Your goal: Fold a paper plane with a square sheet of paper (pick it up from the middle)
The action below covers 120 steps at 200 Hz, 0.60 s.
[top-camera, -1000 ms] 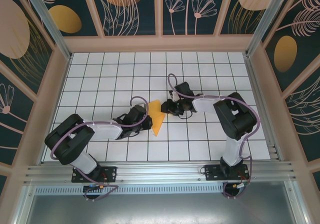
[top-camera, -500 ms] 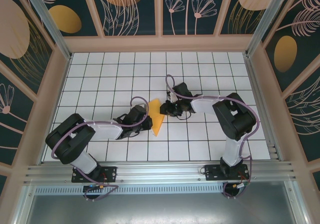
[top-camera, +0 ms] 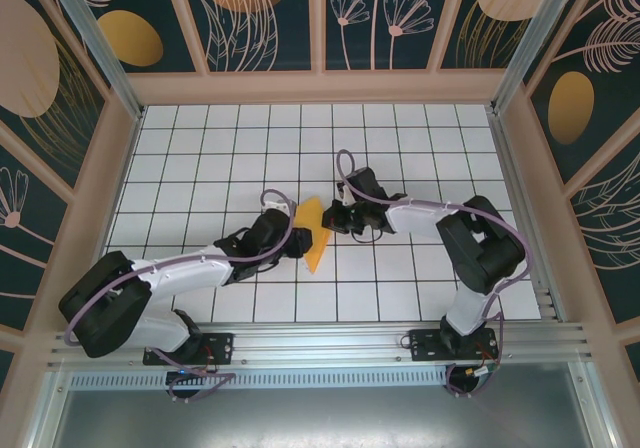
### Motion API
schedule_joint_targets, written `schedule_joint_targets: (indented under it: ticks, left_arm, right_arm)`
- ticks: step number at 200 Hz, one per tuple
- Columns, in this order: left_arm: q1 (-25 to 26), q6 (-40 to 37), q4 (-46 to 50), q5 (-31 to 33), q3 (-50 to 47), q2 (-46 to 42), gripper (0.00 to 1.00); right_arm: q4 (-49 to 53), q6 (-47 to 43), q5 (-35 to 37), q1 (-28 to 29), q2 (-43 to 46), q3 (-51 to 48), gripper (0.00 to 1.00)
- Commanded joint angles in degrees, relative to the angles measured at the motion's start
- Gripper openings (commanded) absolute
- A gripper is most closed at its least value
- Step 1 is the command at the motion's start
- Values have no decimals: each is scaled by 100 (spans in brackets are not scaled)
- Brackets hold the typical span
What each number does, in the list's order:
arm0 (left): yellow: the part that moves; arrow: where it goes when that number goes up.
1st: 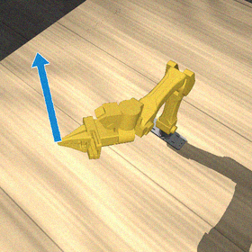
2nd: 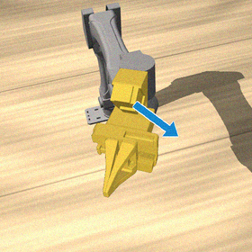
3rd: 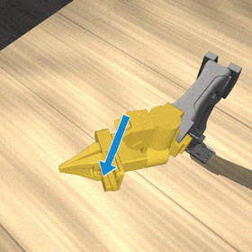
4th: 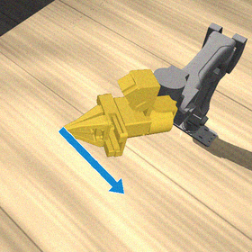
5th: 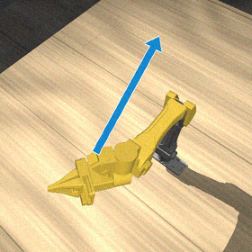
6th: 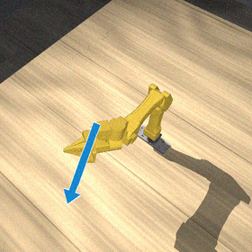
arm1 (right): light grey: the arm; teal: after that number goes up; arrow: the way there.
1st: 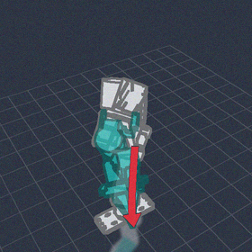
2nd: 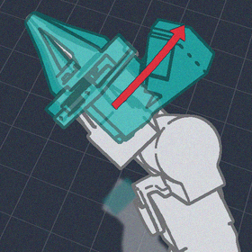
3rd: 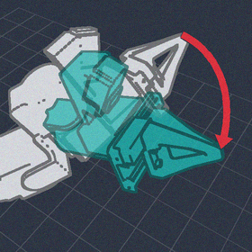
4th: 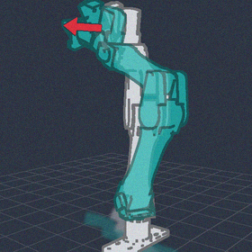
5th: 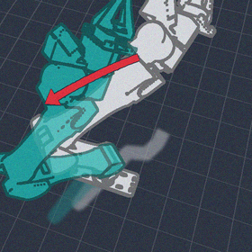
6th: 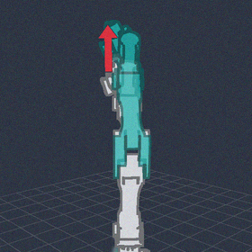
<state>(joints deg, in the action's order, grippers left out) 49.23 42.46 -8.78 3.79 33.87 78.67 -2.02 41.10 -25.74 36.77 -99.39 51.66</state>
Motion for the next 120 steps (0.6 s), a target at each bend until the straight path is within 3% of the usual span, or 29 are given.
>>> schedule_joint_targets:
  ticks: [1, 60, 120]
  left_arm:
    - [336, -422, 505, 396, 321, 157, 39]
    - [744, -576, 595, 521, 661, 820, 43]
    - [894, -450, 844, 1059, 810, 1190, 44]
  right_arm:
    - [-358, 704, 409, 136, 386, -235, 3]
    - [-497, 1056, 623, 230, 544, -479, 3]
    - [-477, 1054, 561, 234, 532, -427, 3]
